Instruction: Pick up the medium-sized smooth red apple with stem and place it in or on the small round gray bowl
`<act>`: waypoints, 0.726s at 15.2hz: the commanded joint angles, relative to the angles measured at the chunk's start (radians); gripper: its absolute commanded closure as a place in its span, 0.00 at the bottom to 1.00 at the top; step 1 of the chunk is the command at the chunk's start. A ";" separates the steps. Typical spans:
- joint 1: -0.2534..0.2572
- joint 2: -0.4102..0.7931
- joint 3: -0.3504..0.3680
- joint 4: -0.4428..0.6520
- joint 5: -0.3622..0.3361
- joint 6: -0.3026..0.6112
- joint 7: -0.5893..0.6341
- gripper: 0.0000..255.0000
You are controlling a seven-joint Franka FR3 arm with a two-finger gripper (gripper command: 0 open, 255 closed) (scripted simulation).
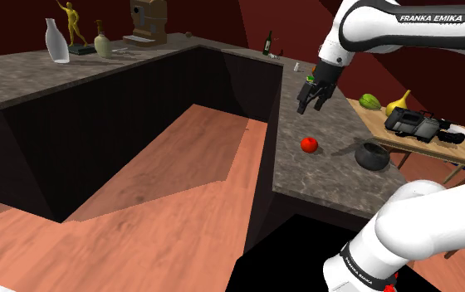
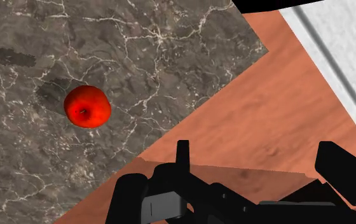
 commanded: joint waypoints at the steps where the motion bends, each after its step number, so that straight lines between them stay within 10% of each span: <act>1: -0.011 0.050 -0.025 0.000 -0.025 0.019 -0.034 0.00; 11: -0.067 0.338 -0.141 0.057 -0.133 0.117 -0.188 0.00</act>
